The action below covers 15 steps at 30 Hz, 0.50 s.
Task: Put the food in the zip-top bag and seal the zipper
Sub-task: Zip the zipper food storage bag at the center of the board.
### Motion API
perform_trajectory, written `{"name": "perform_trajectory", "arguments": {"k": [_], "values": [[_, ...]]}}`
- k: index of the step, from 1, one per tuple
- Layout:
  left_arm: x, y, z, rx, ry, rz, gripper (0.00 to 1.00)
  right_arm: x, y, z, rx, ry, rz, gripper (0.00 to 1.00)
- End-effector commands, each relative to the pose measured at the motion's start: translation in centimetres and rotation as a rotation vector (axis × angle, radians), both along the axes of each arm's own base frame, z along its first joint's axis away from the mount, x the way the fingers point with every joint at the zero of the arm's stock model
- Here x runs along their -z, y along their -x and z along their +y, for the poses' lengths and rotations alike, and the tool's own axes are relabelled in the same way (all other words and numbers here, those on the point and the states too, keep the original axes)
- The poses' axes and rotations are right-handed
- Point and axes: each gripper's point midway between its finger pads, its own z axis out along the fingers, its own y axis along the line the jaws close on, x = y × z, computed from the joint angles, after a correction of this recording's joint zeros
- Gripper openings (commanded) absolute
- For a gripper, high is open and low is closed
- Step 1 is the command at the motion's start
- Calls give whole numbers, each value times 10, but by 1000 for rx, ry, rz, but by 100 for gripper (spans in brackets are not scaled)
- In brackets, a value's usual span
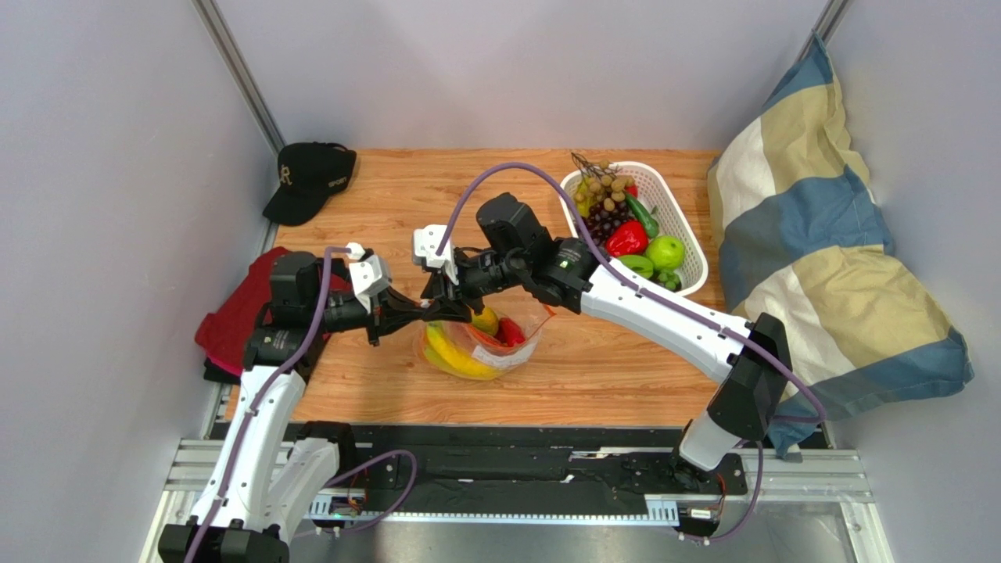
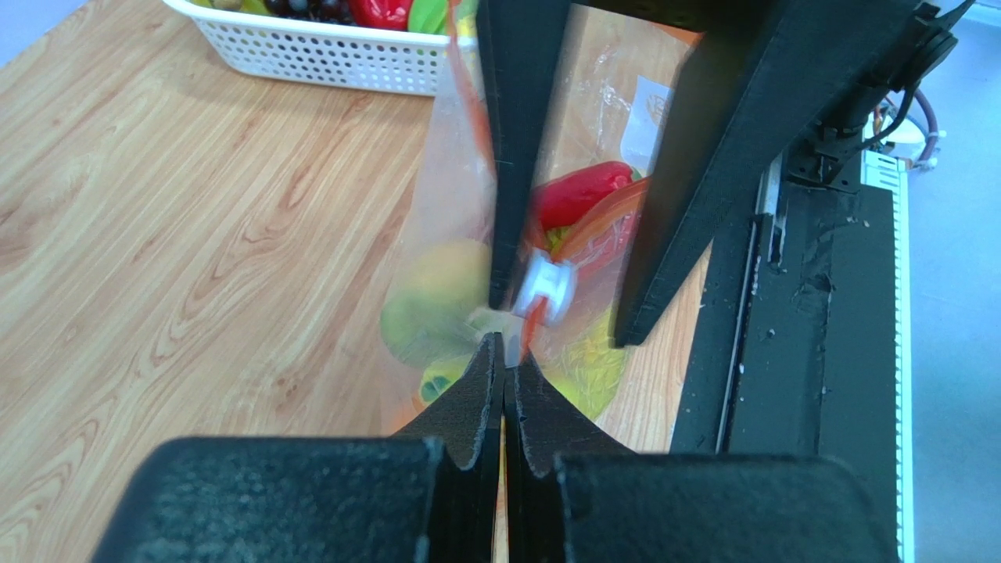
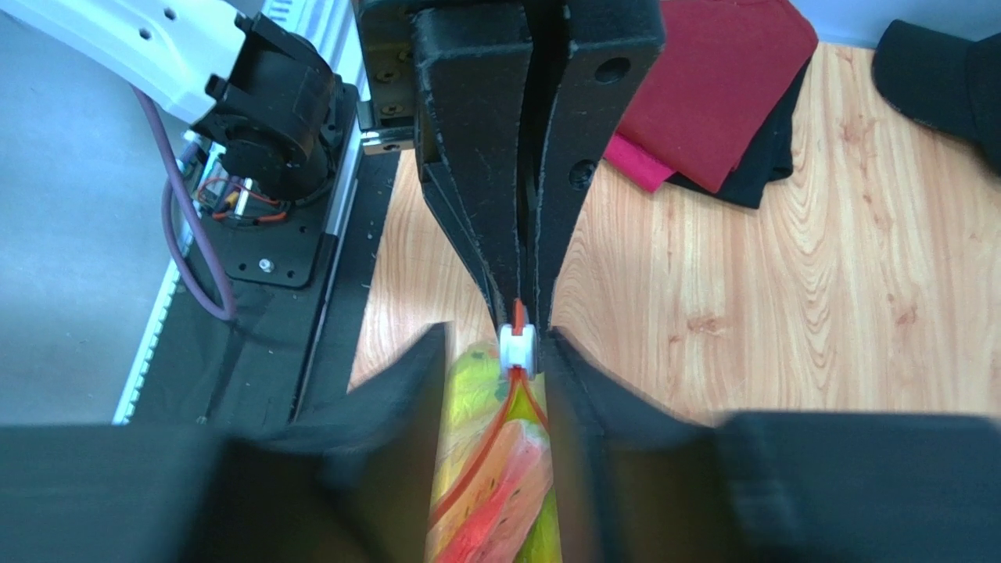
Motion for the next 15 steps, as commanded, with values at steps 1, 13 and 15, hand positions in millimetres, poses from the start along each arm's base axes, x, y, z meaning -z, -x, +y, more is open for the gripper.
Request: {"name": "perform_trajectory", "arguments": {"k": [1, 13, 15], "values": [[-22, -2, -3, 20, 19, -36, 0, -21, 0, 6, -31, -48, -71, 27], [-36, 4, -4, 5, 45, -40, 0, -1, -7, -13, 20, 19, -103, 0], [-40, 7, -4, 1, 49, -48, 0, 1, -10, -17, 30, 26, -109, 0]]}}
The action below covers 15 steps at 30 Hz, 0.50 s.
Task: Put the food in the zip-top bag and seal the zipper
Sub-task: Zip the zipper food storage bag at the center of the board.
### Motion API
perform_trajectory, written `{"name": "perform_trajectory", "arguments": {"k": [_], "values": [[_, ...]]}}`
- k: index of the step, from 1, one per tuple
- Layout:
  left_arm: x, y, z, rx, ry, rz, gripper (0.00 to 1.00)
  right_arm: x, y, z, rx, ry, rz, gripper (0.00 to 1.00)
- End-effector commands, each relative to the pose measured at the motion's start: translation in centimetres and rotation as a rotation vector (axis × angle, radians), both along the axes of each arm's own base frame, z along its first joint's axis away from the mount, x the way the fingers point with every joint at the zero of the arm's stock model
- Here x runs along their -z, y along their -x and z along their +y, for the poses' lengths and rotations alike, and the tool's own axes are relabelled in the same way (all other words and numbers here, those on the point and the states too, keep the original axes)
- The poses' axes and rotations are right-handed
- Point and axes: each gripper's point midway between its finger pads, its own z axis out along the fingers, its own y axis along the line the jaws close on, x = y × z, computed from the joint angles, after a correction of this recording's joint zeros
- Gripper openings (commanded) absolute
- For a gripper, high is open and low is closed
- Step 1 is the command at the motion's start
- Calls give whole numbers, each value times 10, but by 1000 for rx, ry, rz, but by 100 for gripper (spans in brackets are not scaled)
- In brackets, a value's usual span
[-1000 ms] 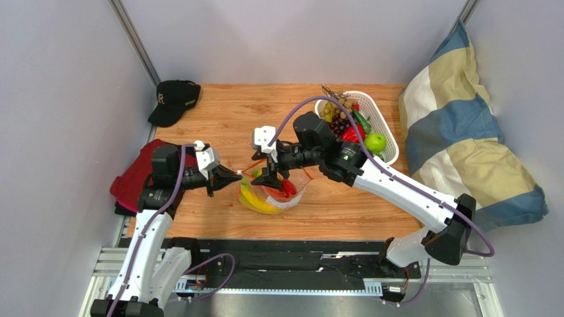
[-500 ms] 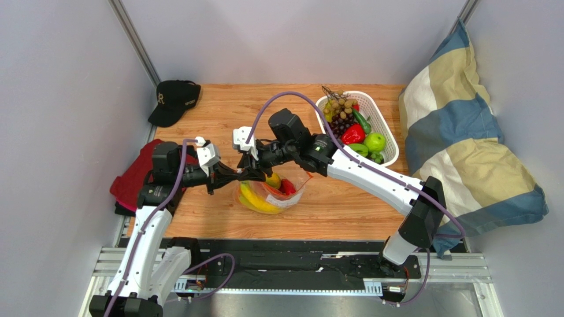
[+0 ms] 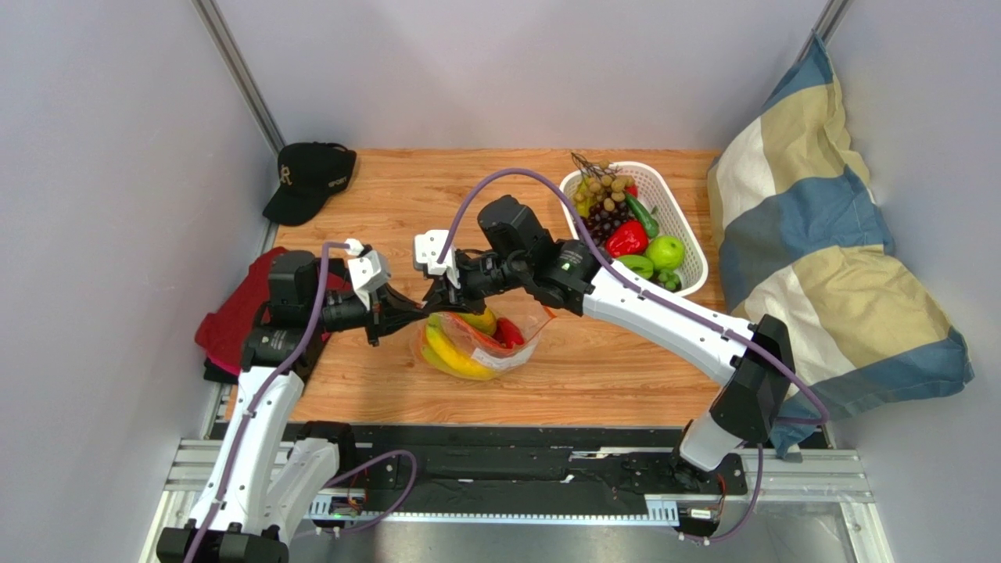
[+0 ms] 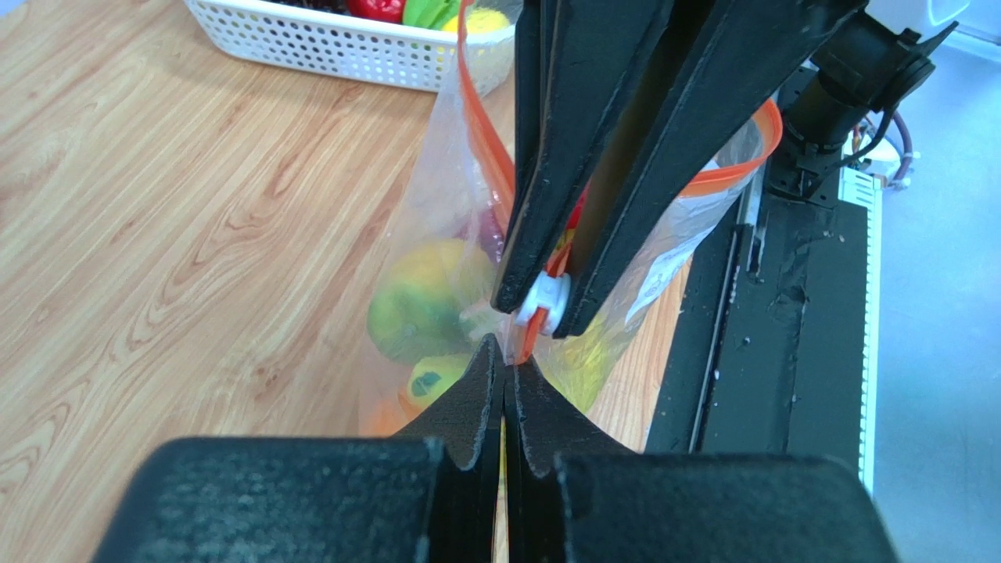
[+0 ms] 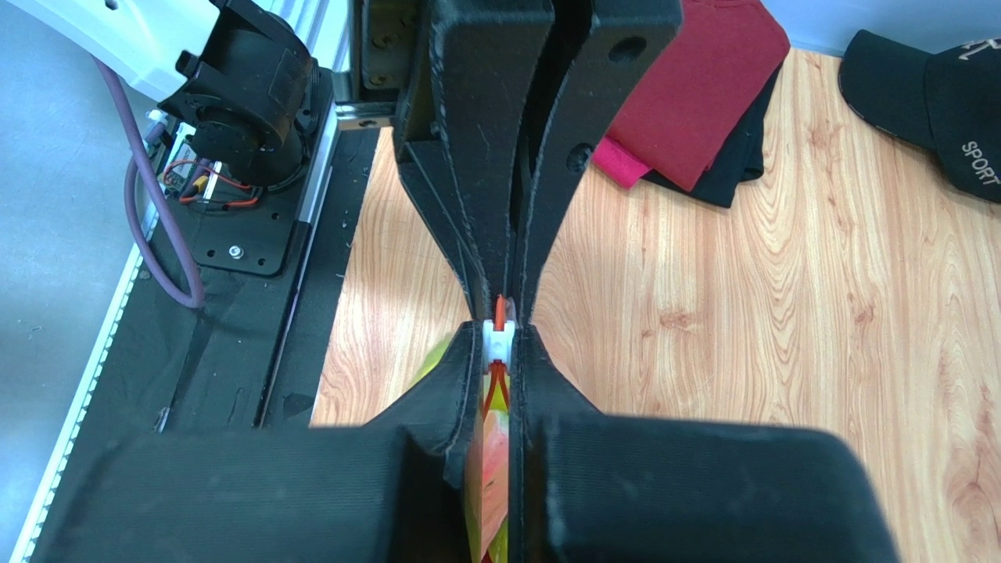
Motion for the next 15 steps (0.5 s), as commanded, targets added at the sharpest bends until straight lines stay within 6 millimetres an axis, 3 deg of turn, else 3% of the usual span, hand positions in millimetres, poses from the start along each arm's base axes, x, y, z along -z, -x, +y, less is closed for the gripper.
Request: {"name": "perform_trajectory", "arguments": {"k": [1, 15], "values": [[-36, 8, -4, 20, 38, -104, 0, 1, -6, -17, 34, 24, -43, 0], [-44, 9, 3, -12, 47, -107, 0, 10, -17, -47, 73, 67, -43, 0]]}}
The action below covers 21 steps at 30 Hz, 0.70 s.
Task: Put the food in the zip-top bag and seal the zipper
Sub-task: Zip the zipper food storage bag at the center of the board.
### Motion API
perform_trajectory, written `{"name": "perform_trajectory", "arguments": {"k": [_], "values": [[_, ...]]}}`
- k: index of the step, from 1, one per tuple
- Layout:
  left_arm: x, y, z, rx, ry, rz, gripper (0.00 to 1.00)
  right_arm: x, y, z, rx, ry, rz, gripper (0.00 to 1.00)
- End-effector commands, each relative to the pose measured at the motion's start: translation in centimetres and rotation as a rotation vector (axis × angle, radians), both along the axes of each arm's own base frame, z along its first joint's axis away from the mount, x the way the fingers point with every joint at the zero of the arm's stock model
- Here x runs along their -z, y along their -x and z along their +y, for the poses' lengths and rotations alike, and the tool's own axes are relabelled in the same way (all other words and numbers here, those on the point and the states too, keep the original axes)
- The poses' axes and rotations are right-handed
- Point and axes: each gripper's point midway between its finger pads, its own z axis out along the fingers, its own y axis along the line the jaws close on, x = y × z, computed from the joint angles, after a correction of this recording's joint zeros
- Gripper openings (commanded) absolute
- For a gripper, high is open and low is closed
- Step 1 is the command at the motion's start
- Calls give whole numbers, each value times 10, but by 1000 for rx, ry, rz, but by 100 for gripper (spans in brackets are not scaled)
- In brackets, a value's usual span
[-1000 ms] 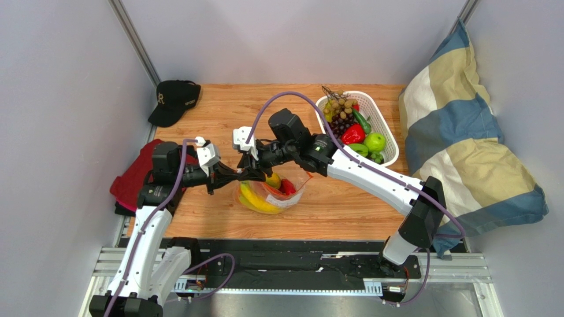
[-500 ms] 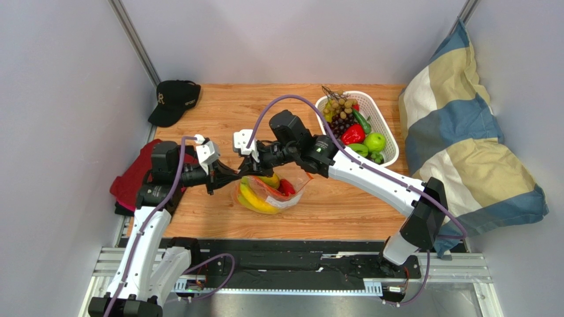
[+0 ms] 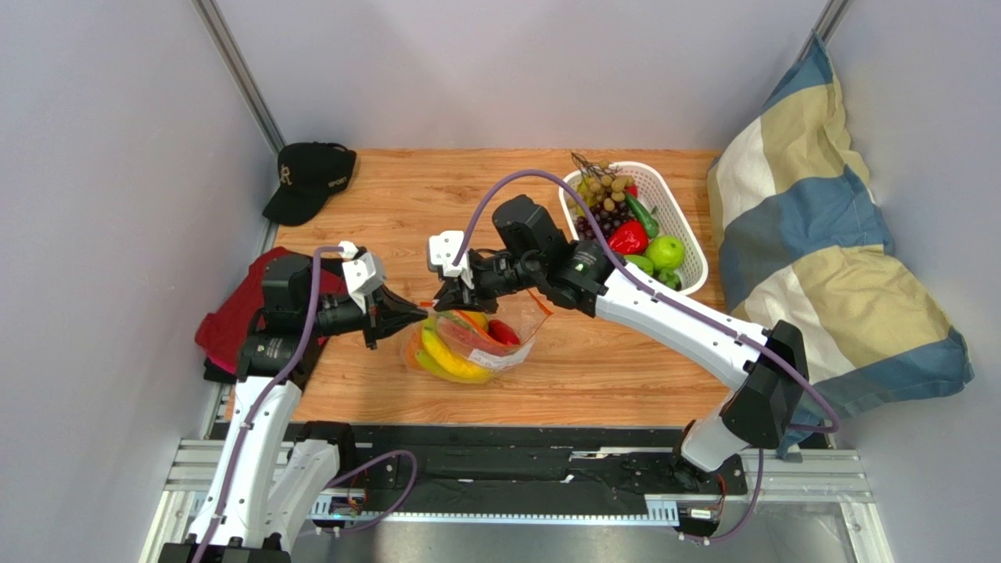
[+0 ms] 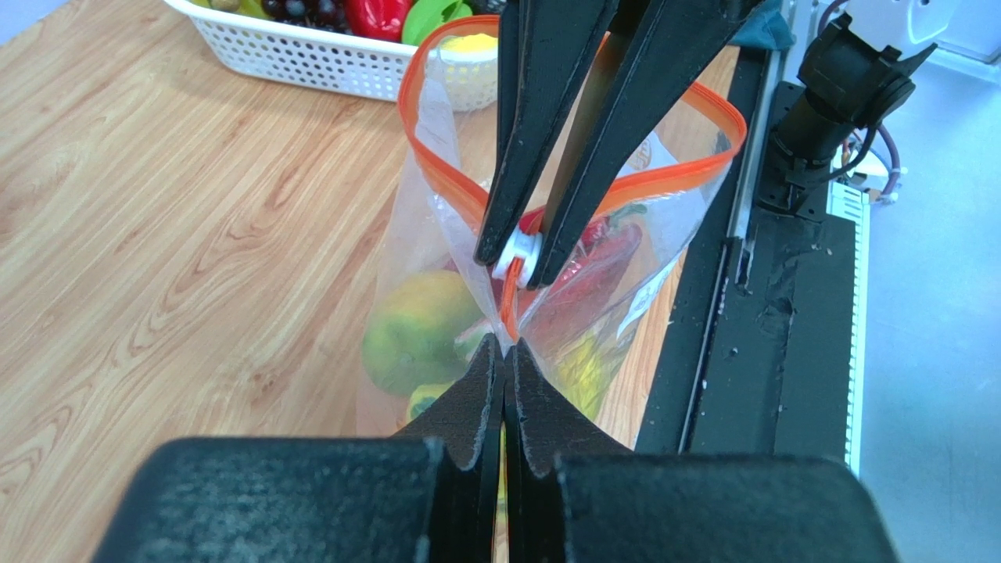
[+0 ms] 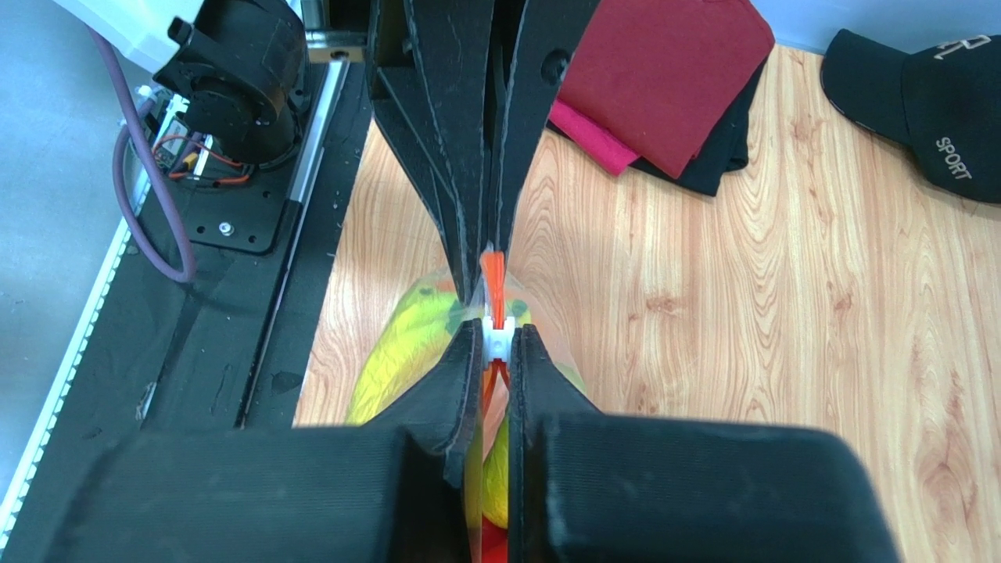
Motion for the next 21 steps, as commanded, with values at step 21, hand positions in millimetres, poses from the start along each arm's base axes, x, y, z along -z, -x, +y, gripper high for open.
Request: {"name": "perform_trajectory", "arguments": {"k": [21], "values": [[-45, -21, 17, -110, 54, -90, 0, 51, -44, -112, 208, 227, 8, 0]]}}
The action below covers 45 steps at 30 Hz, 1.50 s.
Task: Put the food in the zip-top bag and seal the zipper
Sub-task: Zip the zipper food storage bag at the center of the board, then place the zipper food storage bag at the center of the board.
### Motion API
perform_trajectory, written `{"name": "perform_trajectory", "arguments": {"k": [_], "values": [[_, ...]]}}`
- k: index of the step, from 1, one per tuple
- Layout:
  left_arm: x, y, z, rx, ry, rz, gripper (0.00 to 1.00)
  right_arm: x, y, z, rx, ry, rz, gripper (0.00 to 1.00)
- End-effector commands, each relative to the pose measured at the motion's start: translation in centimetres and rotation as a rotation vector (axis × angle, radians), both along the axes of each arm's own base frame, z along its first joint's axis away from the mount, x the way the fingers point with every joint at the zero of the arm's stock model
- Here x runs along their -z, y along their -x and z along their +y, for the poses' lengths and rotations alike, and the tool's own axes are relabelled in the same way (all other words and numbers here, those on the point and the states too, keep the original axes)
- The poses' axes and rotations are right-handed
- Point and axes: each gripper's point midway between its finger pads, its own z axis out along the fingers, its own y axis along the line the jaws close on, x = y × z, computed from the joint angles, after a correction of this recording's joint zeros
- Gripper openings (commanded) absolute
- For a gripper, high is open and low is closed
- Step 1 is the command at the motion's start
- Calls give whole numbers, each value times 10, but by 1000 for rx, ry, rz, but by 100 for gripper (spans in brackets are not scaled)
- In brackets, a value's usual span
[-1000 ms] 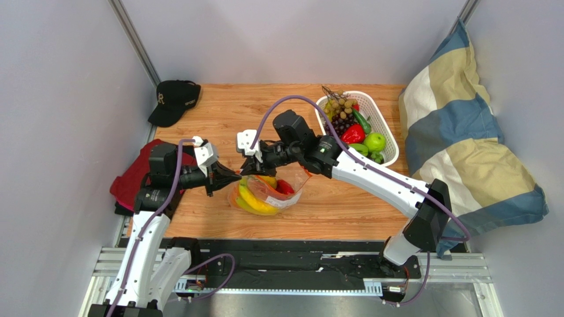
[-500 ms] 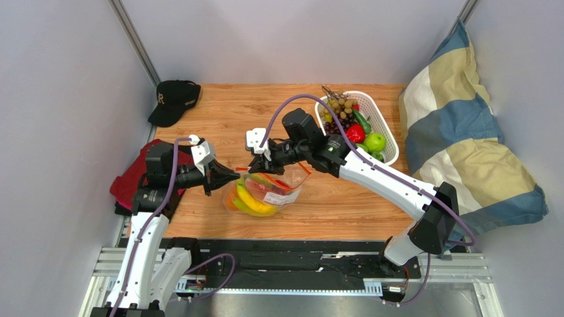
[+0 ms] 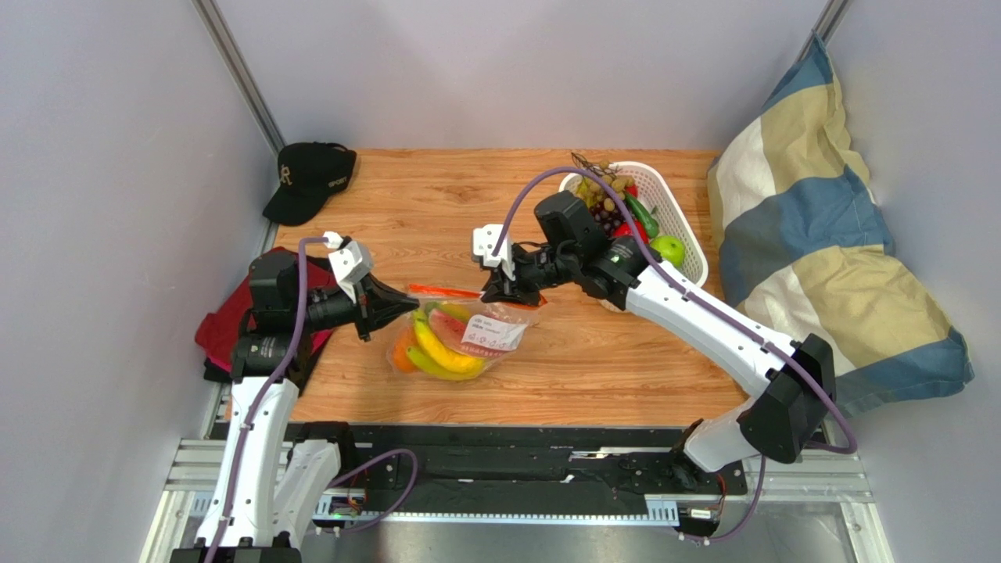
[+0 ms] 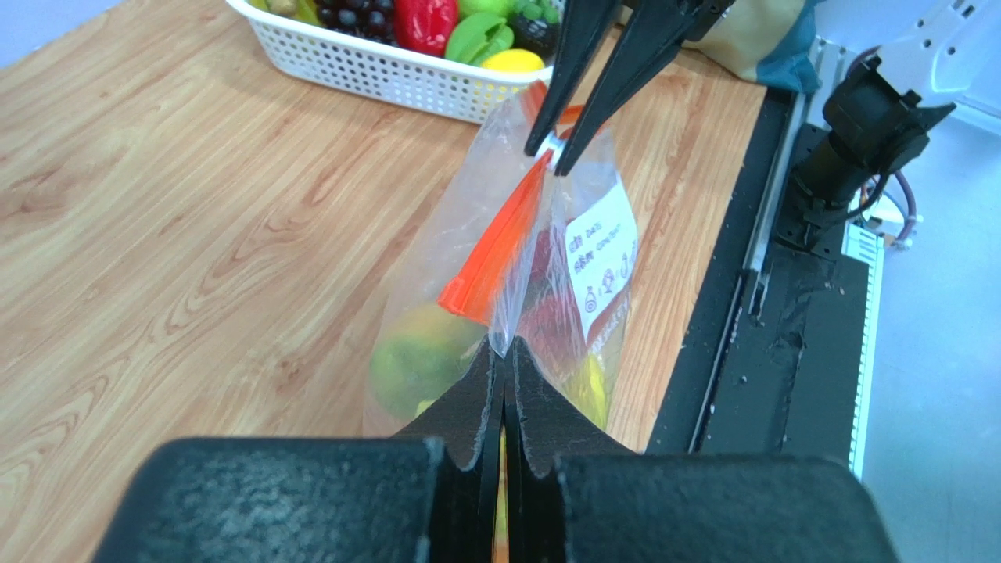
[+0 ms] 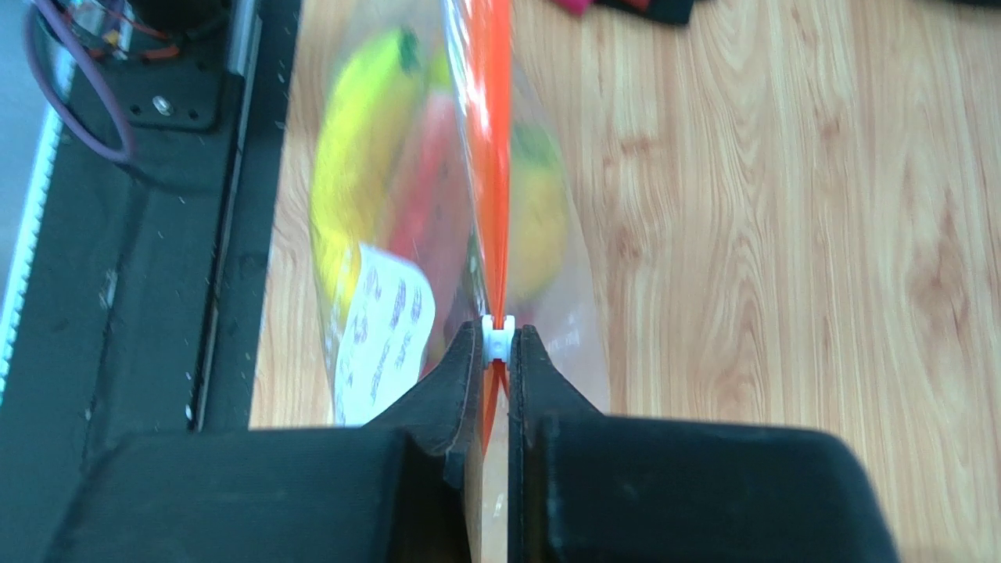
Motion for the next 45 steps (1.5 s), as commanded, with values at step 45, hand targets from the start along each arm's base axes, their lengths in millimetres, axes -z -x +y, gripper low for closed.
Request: {"name": "perform_trajectory", "arguments": {"k": [45], "values": [[44, 31, -12, 120, -158, 111, 0, 12, 90, -164, 152, 317, 183, 0]]}}
